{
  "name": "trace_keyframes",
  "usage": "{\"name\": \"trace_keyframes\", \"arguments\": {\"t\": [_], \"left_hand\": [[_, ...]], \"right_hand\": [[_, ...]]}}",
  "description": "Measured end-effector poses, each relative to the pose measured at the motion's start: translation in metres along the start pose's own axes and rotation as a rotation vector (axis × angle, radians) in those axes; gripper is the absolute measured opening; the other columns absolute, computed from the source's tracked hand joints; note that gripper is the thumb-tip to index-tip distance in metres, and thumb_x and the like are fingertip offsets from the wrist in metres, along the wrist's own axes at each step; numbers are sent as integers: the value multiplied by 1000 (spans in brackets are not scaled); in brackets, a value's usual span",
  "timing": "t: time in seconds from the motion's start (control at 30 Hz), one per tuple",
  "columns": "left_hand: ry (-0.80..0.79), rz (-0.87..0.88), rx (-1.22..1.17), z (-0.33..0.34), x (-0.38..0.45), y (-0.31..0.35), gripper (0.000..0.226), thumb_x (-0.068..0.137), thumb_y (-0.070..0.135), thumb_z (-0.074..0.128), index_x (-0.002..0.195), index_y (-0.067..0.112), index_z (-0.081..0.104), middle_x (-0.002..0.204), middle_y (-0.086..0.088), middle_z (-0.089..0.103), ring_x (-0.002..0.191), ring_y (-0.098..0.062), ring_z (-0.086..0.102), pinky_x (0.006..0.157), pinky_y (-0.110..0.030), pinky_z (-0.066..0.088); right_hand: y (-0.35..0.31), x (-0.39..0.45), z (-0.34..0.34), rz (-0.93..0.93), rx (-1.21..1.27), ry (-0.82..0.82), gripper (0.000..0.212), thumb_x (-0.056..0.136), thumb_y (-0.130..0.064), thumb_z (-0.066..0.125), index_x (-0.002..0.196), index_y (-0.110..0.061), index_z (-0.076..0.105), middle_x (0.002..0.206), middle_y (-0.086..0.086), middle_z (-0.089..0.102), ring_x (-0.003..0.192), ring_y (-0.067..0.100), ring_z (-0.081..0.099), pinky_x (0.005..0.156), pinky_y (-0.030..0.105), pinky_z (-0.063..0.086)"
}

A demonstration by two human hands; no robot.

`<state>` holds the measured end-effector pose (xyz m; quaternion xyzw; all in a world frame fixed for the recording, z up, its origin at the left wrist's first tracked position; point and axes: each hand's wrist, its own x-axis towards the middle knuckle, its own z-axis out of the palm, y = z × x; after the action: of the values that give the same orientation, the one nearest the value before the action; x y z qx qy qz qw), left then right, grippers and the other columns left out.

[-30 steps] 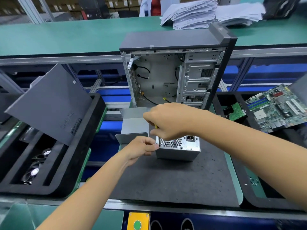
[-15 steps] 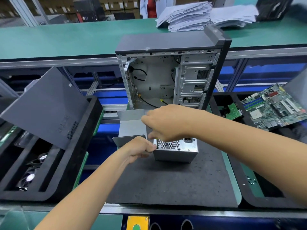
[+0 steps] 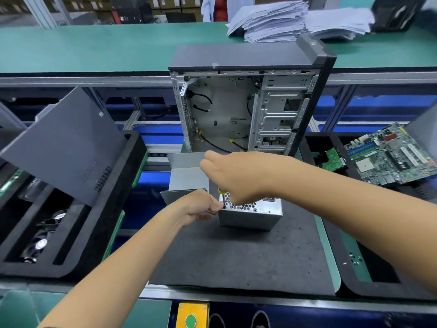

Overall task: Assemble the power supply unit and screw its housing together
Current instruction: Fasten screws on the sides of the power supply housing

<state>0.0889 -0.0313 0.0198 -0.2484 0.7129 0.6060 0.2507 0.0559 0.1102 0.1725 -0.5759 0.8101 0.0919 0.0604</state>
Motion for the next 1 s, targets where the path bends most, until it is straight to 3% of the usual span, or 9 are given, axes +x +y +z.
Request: {"name": "trace_keyframes", "arguments": {"t": [0.1, 0.2, 0.33, 0.43, 0.5, 0.63, 0.73, 0.83, 1.0], "left_hand": [[-28, -17, 22, -1, 2, 0, 27, 88, 7, 61, 66, 19, 51, 73, -4, 40, 67, -14, 42, 68, -25, 43], [-26, -17, 16, -2, 3, 0, 21, 89, 8, 62, 72, 18, 53, 78, -6, 44, 72, -16, 45, 69, -25, 44], [-37, -3, 18, -1, 3, 2, 22, 86, 6, 59, 72, 20, 51, 72, -2, 42, 68, -14, 43, 68, -25, 42], [-13, -5, 19, -1, 4, 3, 18, 87, 6, 59, 74, 17, 53, 72, -2, 46, 66, -12, 46, 67, -25, 43], [-12, -10, 34, -1, 4, 4, 15, 87, 7, 60, 77, 16, 54, 78, -5, 46, 68, -13, 47, 68, -24, 44], [-24, -11, 21, -1, 3, 4, 10, 88, 6, 59, 85, 15, 56, 83, -6, 46, 68, -12, 46, 67, -24, 44], [-16, 3, -3, -1, 4, 4, 17, 88, 5, 57, 79, 19, 58, 74, -1, 49, 66, -12, 47, 68, -26, 44], [-8, -16, 3, 0, 2, 5, 13, 89, 7, 59, 79, 15, 57, 73, -1, 53, 70, -12, 50, 70, -25, 45], [-17, -11, 13, 0, 2, 5, 15, 89, 5, 58, 79, 16, 53, 78, -4, 48, 66, -11, 48, 69, -25, 43]], "right_hand": [[3, 2, -3, -5, -13, 7, 14, 82, -12, 57, 80, -13, 44, 84, 3, 41, 58, 16, 36, 44, 26, 18], [3, 5, 0, 46, -123, 100, 43, 95, -26, 52, 61, -18, 27, 62, 0, 29, 49, 17, 28, 43, 27, 17], [5, 1, 6, 79, -153, 126, 37, 98, -40, 43, 73, -15, 32, 67, 1, 30, 48, 17, 26, 43, 29, 16], [4, -3, 4, 3, 15, 5, 18, 84, -20, 56, 91, -11, 41, 90, 4, 35, 53, 14, 35, 44, 28, 19], [3, -2, 1, 4, 1, 17, 10, 81, -14, 57, 83, -12, 47, 85, 4, 41, 55, 13, 35, 44, 27, 21], [-2, 1, 6, 84, -160, 119, 39, 99, -28, 44, 64, -15, 32, 61, 0, 27, 52, 23, 34, 45, 29, 19], [0, -2, 6, 87, -125, 80, 33, 100, -42, 39, 82, -15, 39, 71, 2, 30, 55, 22, 34, 44, 31, 16], [3, -2, 0, 30, 34, -50, 17, 86, -18, 55, 89, -10, 40, 91, 5, 32, 55, 19, 41, 44, 30, 21], [-4, 7, 3, 120, -55, 75, 21, 88, -14, 54, 69, -12, 46, 65, 2, 33, 51, 18, 34, 45, 27, 27]]}}
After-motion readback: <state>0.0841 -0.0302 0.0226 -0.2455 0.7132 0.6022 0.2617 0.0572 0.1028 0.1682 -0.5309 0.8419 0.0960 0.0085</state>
